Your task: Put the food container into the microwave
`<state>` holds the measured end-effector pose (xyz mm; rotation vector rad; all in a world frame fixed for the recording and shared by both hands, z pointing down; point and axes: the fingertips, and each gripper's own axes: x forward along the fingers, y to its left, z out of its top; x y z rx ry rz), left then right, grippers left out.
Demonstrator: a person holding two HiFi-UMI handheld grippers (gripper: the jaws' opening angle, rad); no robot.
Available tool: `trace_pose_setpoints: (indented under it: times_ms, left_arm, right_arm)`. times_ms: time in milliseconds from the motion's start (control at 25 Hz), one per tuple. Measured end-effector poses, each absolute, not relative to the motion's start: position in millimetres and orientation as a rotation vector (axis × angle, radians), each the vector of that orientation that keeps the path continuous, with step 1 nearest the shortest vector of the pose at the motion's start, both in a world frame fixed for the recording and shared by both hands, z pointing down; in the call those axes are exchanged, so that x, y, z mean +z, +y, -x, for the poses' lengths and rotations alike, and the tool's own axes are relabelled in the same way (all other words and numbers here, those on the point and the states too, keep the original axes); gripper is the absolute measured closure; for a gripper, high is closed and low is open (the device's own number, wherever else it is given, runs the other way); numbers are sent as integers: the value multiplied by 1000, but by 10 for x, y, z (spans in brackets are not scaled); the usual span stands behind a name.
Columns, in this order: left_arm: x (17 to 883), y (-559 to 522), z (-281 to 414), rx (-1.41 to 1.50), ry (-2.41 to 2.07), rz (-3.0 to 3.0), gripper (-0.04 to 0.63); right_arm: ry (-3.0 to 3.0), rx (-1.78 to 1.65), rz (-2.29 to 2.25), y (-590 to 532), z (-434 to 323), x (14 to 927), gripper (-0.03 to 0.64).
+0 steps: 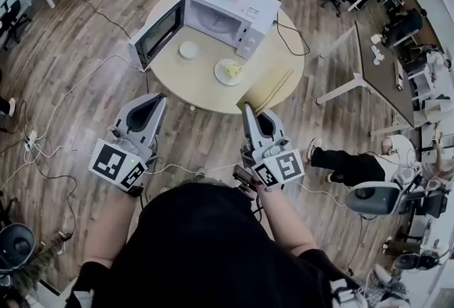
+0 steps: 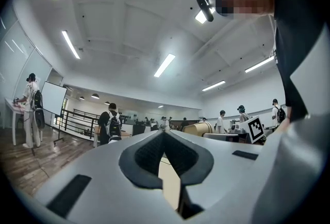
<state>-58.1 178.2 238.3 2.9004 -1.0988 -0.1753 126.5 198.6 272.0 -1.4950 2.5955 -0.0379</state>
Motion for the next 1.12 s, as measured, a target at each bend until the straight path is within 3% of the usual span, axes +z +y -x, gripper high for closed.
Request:
trace_pose_setpoints:
  times_ms: [1120]
  left_arm:
    - [2641, 1368, -214, -55, -1233, -2822, 575]
  right_arm:
    - [2612, -151, 1328, 1493, -2074, 3047, 592]
